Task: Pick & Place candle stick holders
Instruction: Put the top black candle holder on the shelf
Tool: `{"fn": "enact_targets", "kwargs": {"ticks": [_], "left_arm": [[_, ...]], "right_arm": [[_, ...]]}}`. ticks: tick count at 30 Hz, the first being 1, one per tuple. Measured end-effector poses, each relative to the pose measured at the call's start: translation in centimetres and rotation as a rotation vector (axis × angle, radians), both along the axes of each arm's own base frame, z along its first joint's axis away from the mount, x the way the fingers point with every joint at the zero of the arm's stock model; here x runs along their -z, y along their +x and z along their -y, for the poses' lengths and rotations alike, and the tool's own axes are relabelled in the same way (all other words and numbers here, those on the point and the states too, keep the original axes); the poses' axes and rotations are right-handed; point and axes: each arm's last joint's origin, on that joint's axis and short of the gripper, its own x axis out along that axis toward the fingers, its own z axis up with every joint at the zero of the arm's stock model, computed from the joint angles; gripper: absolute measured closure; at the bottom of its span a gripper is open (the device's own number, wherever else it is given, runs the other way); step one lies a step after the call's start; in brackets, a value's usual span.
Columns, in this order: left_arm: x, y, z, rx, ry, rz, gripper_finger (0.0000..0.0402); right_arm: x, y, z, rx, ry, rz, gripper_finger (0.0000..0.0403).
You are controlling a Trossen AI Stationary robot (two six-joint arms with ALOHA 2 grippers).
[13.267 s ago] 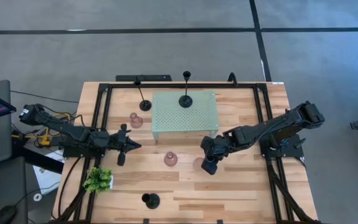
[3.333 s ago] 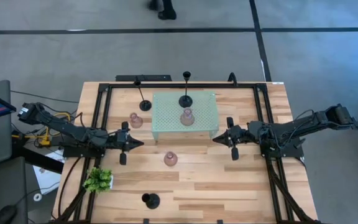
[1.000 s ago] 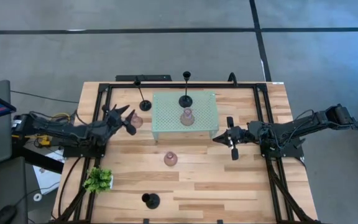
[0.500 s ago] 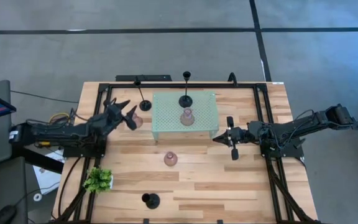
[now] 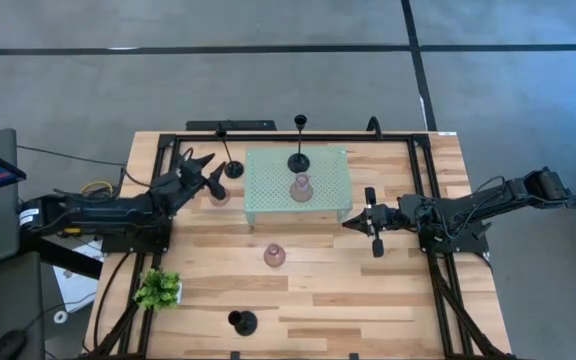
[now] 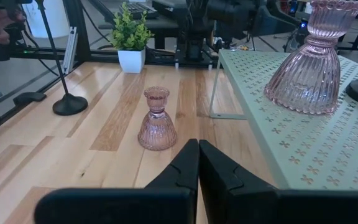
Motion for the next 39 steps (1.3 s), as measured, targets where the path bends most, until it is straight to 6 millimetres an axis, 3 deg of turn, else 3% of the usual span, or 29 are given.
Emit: {"fn": "enact_targets", "kwargs": {"ticks": [7, 22, 34, 39], "left_arm": [[0.7, 0.5, -1.3, -0.065, -0.004, -0.010, 0.0187], [-0.7, 3.1, -3.7, -0.060, 0.001, -0.033, 0.0186], [0.2, 3.6, -3.7, -0.049, -0.052, -0.043, 0.0187], [0.2, 3.3, -3.9, -0.149, -0.055, -0.042, 0.0193]], "right_arm": [[0.0, 0.0, 0.0, 0.000, 0.000, 0.000, 0.0402], [0.0, 0.0, 0.0, 0.000, 0.000, 0.000, 0.0402], [0.1, 0.0, 0.0, 0.000, -0.001, -0.010, 0.0402], [0.4, -0.1, 0.0, 0.003, -0.005, -0.039, 0.0402]]}}
